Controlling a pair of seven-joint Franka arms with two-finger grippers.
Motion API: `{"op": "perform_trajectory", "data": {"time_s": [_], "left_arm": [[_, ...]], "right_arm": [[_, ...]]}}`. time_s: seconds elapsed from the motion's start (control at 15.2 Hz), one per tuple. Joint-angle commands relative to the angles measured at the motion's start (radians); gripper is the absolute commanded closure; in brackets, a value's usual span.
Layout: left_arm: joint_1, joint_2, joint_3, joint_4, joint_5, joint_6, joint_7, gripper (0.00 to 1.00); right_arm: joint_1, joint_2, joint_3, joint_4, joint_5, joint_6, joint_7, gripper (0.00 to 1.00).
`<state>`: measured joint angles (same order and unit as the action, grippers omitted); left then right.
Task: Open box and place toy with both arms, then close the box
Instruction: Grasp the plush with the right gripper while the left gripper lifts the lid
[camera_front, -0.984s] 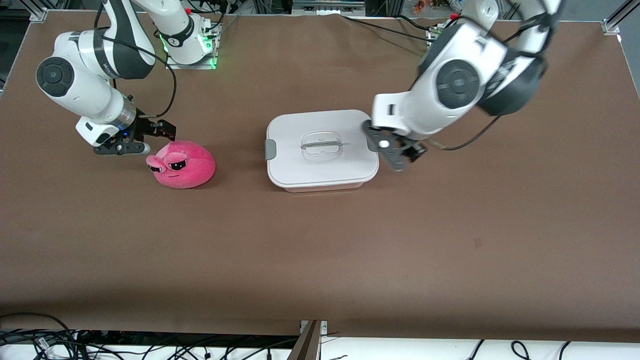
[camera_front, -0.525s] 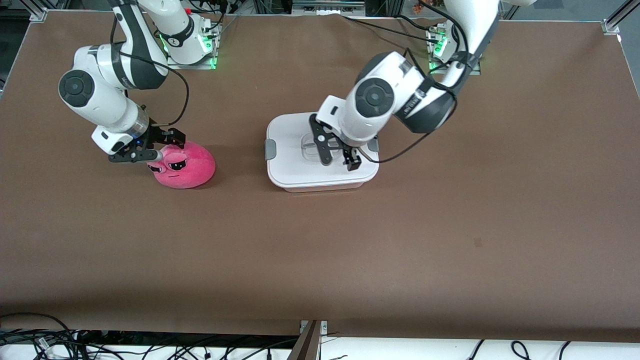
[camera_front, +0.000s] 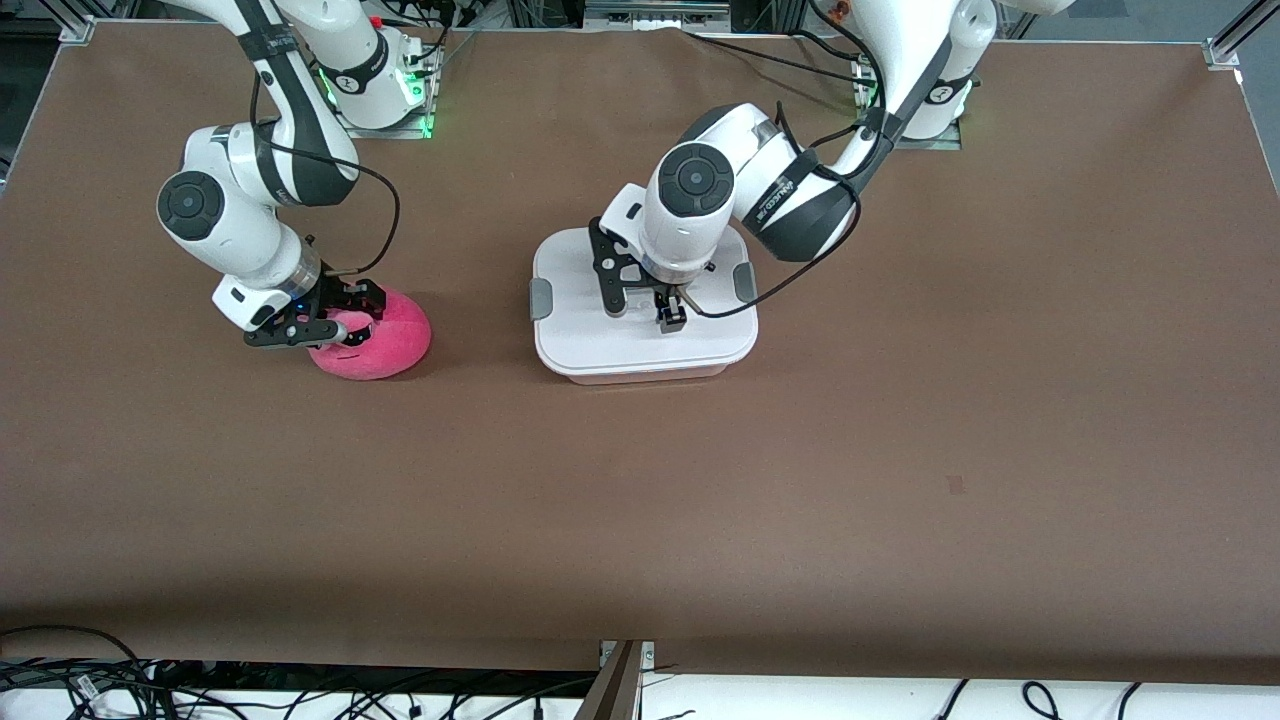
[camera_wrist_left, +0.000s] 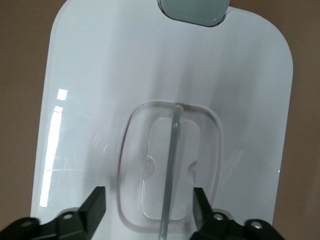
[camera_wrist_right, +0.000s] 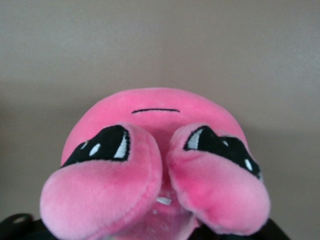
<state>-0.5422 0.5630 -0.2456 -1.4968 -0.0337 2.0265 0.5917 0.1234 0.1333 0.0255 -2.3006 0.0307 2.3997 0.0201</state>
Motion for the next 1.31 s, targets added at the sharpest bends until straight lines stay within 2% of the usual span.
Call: {"op": "perform_trajectory", "data": {"time_s": [0.0, 0.33, 0.59, 0.72, 0.98, 1.11, 1.25], "left_arm": [[-0.012, -0.011, 0.009, 0.006, 0.031, 0.002, 0.011, 1.0], [-0.016, -0.014, 0.009, 0.004, 0.031, -0.002, 0.011, 1.0], [-0.015, -0.034, 0.008, 0.009, 0.02, -0.028, 0.017, 1.0], [-0.012, -0.066, 0.005, 0.013, 0.012, -0.078, 0.023, 1.0], [0.005, -0.156, -0.008, 0.026, 0.003, -0.251, 0.025, 1.0], [0.05, -0.195, -0.009, 0.026, 0.003, -0.339, 0.025, 1.0], [0.115, -0.212, -0.014, 0.046, 0.003, -0.411, 0.031, 1.0]], "right_arm": [[-0.01, 0.0, 0.01, -0.002, 0.015, 0.004, -0.025, 1.0], [-0.01, -0.015, 0.01, 0.009, 0.014, -0.029, -0.026, 1.0], [-0.01, -0.069, 0.014, 0.061, 0.008, -0.097, -0.087, 1.0], [-0.01, -0.083, 0.019, 0.127, 0.0, -0.17, -0.141, 1.0], [-0.001, -0.051, 0.028, 0.33, -0.018, -0.359, -0.34, 1.0], [0.05, -0.028, 0.028, 0.412, -0.069, -0.454, -0.428, 1.0], [0.074, -0.026, 0.027, 0.44, -0.077, -0.471, -0.466, 1.0]]}}
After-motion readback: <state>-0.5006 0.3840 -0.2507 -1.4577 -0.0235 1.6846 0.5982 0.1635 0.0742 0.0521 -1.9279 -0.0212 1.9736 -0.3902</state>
